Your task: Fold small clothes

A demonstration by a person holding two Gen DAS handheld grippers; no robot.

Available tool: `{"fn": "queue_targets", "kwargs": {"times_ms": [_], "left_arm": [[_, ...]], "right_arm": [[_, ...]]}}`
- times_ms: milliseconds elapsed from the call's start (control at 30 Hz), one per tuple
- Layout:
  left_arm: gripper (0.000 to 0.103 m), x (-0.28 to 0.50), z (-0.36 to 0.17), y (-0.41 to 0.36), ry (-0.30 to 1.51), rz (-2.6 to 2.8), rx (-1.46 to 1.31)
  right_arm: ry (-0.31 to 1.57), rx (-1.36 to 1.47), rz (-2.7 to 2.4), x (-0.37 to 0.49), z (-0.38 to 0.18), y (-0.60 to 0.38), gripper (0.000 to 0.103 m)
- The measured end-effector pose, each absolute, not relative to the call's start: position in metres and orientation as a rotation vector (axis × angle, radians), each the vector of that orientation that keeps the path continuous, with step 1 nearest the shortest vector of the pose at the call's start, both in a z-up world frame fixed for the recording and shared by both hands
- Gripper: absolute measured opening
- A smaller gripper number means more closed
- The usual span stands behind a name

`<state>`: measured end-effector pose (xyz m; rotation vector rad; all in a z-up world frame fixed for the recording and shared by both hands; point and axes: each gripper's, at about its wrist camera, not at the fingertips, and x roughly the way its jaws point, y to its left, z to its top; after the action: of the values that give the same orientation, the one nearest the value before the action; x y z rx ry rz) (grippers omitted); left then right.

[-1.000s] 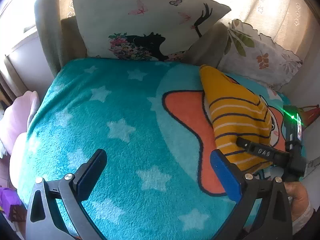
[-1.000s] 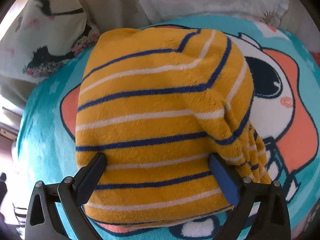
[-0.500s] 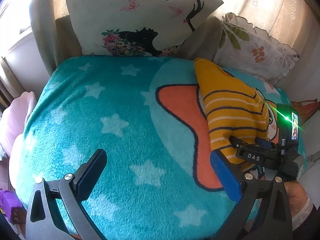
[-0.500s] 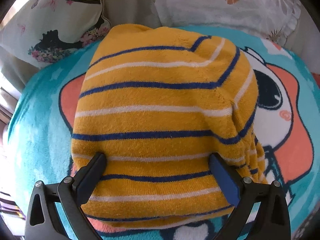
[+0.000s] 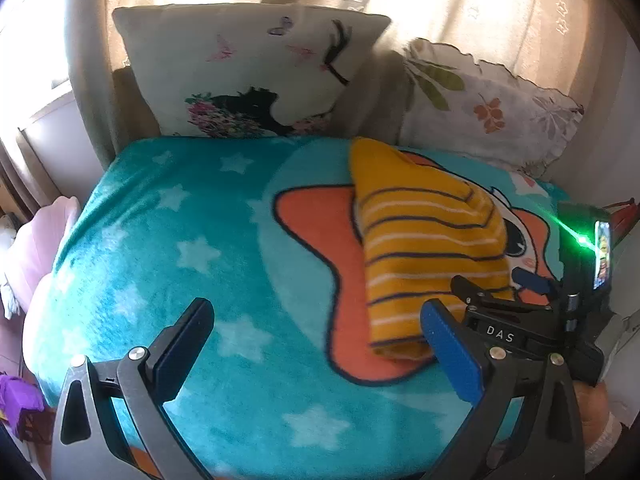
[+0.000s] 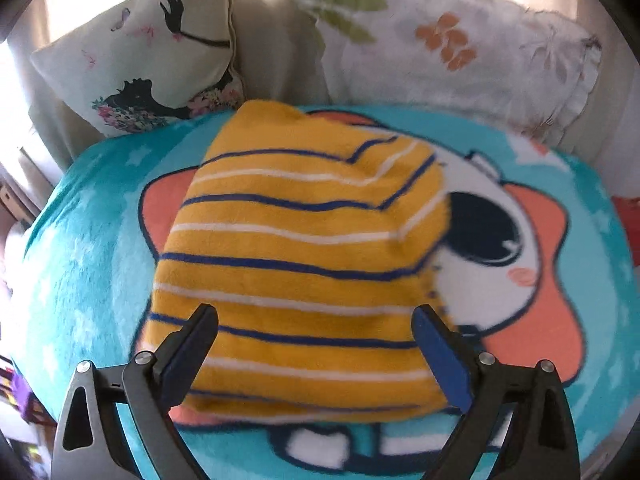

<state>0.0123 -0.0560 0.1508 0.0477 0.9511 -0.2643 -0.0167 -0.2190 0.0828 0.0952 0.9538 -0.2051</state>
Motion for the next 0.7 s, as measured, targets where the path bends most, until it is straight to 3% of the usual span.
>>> {"fn": "queue_targets", "kwargs": {"times_ms": [400,700], "left_arm": [[0.103,-0.033,0.163,-0.121,0.866,-0.307,0.037],[0.103,-0.086,0.218,-0.138,0.474,-0.247,0.070]], "right_arm": [[0.919,0.138,-0.255,-0.077,0.106,-0.289,0.099],[0.852,0.167,-0.255,-0.105,0.121,-0.310,0.099]]}}
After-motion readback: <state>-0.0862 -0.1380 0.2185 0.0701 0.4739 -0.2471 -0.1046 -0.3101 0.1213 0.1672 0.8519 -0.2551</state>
